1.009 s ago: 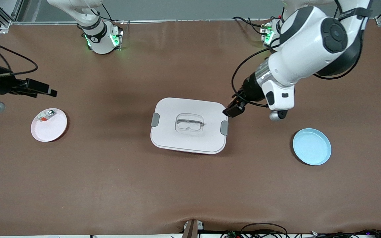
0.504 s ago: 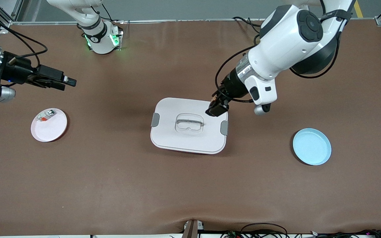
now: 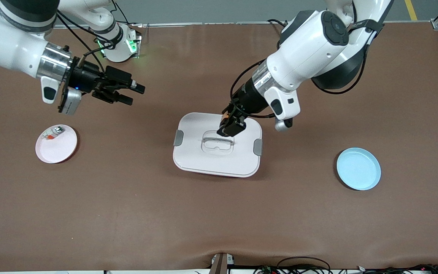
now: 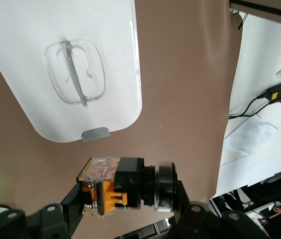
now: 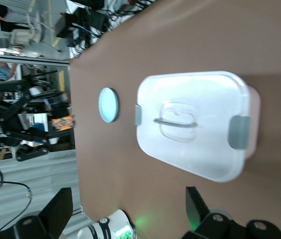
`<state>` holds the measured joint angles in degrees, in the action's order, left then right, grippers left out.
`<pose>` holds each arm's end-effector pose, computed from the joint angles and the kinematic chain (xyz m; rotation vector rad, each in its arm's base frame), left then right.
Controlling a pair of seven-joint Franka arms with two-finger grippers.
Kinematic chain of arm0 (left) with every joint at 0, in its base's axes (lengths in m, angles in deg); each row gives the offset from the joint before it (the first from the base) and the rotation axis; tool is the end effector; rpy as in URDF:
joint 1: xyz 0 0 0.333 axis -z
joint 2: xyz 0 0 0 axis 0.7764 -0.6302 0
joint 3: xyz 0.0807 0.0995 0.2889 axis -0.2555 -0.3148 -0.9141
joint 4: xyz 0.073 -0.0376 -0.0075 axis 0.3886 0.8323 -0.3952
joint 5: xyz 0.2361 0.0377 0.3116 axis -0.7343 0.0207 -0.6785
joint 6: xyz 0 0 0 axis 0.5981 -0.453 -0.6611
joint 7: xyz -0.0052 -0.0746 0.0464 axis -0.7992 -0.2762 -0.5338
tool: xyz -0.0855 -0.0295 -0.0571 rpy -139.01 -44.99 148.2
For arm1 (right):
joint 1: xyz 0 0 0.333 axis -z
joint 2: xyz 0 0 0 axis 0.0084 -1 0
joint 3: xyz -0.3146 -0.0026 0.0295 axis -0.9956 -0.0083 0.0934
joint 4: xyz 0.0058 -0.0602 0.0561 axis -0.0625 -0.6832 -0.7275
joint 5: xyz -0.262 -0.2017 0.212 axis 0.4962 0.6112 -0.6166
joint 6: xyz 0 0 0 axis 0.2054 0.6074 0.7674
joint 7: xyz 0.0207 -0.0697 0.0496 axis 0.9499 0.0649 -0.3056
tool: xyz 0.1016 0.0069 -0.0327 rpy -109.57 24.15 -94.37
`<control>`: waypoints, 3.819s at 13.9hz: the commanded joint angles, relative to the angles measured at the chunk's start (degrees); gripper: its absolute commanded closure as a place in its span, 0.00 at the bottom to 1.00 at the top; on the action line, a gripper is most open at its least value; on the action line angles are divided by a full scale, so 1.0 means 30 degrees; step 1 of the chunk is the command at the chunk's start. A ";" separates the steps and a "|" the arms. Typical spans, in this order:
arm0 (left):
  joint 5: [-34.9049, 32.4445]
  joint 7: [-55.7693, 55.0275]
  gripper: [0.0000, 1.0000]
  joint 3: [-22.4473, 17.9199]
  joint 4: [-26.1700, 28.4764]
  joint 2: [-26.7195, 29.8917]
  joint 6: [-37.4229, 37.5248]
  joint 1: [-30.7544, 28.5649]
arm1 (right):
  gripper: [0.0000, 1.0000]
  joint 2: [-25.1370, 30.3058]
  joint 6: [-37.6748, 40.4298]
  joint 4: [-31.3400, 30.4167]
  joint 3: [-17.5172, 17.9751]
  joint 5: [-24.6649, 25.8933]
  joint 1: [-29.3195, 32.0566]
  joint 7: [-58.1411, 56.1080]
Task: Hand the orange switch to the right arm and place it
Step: 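Bring the right gripper to the switch held by the left gripper, then close the right gripper on the switch and open the left gripper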
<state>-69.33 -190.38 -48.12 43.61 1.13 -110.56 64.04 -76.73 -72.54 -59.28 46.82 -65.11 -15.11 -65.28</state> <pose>0.5652 -0.4286 0.5599 2.0085 1.5306 -0.3171 0.5111 0.1866 0.5532 -2.2364 0.0824 -0.0914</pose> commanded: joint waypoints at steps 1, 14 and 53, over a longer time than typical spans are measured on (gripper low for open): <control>-0.0144 -0.0426 0.70 -0.0148 -0.0798 -0.0694 -0.0749 0.0612 | 0.00 0.0558 -0.1538 -0.0715 -0.0249 -0.1543 -0.1246 -0.0754; -0.1756 -0.1891 0.70 -0.0148 -0.0798 -0.1633 -0.3297 0.1667 | 0.00 -0.3746 -0.6053 0.1917 -0.0249 -0.4597 -0.4442 -0.4124; -0.1785 -0.2155 0.67 -0.0148 -0.0945 -0.1516 -0.4088 0.2136 | 0.52 -0.5362 -0.7284 0.3592 -0.0396 -0.5886 -0.5380 -0.4944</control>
<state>-73.46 -195.69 -48.19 41.78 -3.04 -121.68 69.67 -95.61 -95.07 -45.71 45.58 -81.48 -31.65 -79.10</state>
